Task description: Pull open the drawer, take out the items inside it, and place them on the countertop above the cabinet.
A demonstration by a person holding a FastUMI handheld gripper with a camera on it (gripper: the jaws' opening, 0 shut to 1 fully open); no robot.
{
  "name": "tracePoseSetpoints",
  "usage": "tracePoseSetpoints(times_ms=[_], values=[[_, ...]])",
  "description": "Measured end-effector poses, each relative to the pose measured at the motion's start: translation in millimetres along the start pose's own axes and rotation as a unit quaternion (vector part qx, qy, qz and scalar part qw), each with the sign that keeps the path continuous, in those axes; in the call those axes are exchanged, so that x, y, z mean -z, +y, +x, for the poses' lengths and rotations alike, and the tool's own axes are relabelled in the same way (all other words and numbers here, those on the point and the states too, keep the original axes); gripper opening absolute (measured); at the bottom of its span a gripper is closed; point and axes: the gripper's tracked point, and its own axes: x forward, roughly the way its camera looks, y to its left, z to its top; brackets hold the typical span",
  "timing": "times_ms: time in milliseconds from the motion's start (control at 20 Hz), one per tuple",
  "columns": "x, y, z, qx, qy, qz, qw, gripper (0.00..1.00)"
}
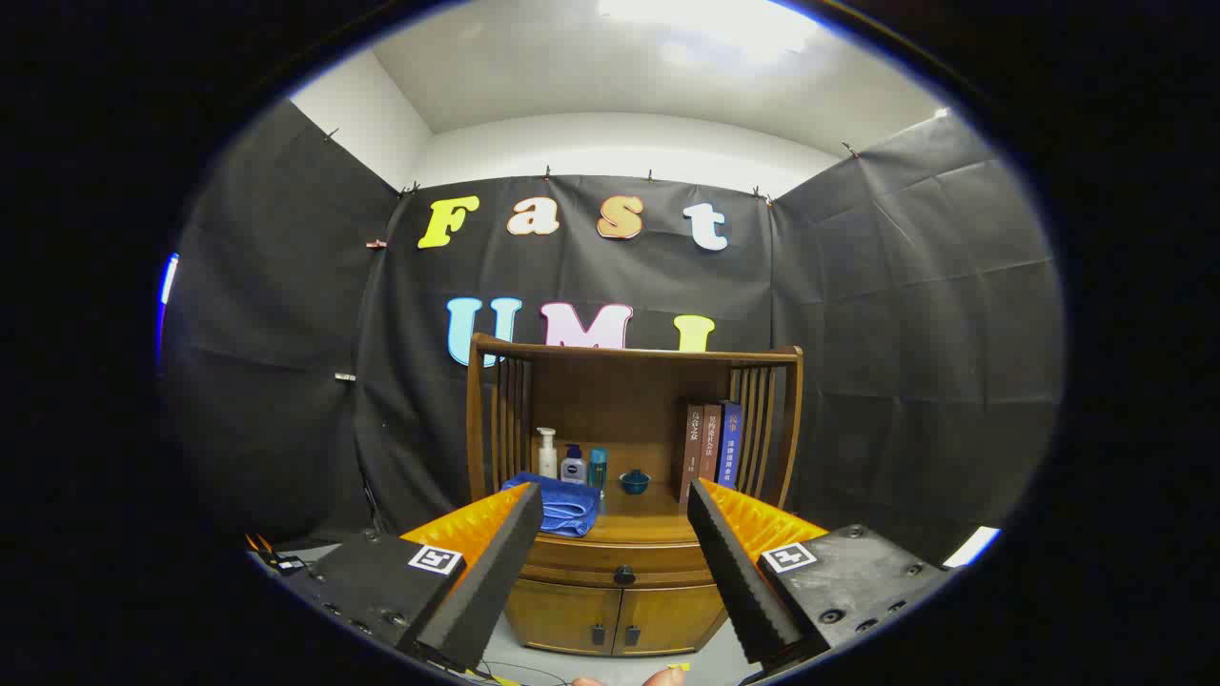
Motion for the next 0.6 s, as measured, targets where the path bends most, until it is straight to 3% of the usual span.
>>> tracePoseSetpoints(times_ms=[600], values=[[-5.9, -8.5, -5.4, -0.003, -0.002, -0.001, 1.000, 0.98]])
